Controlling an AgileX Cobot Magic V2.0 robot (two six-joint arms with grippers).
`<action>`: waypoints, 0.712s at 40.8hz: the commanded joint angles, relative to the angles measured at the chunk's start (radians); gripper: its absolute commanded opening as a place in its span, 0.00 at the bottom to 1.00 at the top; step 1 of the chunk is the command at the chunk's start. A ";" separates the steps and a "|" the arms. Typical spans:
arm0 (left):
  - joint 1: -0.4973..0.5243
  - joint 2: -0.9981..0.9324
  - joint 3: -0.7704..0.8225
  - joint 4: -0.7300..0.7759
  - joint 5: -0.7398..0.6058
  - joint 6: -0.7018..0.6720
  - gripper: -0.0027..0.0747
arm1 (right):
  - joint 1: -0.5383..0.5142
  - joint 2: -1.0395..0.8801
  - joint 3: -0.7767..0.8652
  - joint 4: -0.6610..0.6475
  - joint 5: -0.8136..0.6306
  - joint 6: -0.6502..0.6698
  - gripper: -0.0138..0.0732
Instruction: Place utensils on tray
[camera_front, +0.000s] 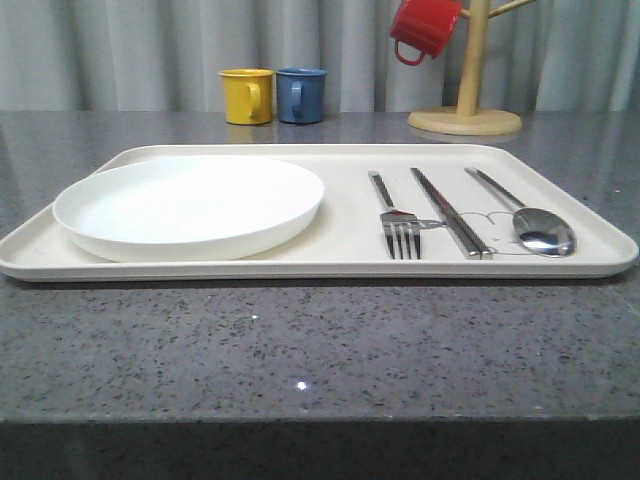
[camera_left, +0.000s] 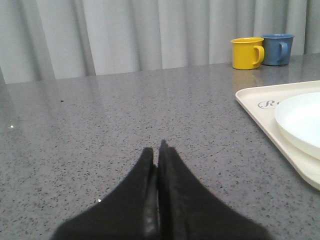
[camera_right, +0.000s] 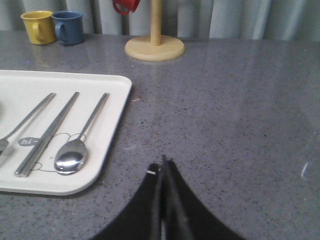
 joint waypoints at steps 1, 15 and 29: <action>-0.007 -0.025 -0.001 -0.008 -0.083 0.002 0.01 | -0.033 -0.030 0.057 0.005 -0.157 -0.010 0.08; -0.007 -0.025 -0.001 -0.008 -0.083 0.002 0.01 | -0.051 -0.108 0.281 0.005 -0.388 -0.010 0.08; -0.007 -0.025 -0.001 -0.008 -0.083 0.002 0.01 | -0.051 -0.107 0.337 0.005 -0.458 -0.010 0.08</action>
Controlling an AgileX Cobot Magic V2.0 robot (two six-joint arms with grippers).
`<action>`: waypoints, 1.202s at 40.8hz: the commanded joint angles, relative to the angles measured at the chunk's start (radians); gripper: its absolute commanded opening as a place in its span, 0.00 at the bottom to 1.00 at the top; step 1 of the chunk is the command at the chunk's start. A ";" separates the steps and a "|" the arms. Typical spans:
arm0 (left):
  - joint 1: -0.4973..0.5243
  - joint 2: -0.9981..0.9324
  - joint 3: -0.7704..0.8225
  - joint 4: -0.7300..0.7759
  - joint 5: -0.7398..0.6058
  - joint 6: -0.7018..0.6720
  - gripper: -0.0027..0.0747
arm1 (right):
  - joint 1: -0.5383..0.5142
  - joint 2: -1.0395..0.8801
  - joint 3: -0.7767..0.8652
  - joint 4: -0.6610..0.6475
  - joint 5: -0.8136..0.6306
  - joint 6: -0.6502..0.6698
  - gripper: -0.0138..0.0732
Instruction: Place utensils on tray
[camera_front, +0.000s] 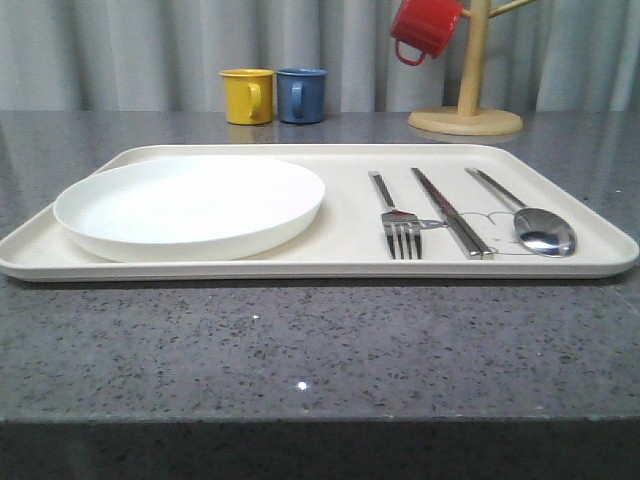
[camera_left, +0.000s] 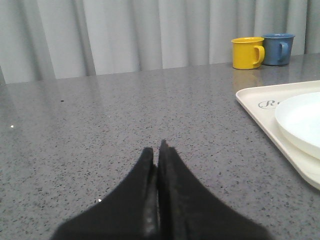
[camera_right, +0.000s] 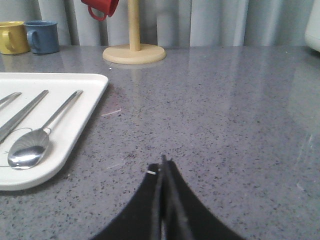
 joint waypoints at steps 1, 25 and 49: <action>-0.007 -0.025 -0.001 -0.008 -0.083 0.002 0.01 | -0.006 -0.017 -0.001 0.001 -0.091 -0.010 0.08; -0.007 -0.025 -0.001 -0.008 -0.083 0.002 0.01 | -0.006 -0.017 -0.001 -0.035 -0.166 0.052 0.08; -0.007 -0.025 -0.001 -0.008 -0.083 0.002 0.01 | -0.006 -0.017 -0.001 -0.048 -0.192 0.064 0.08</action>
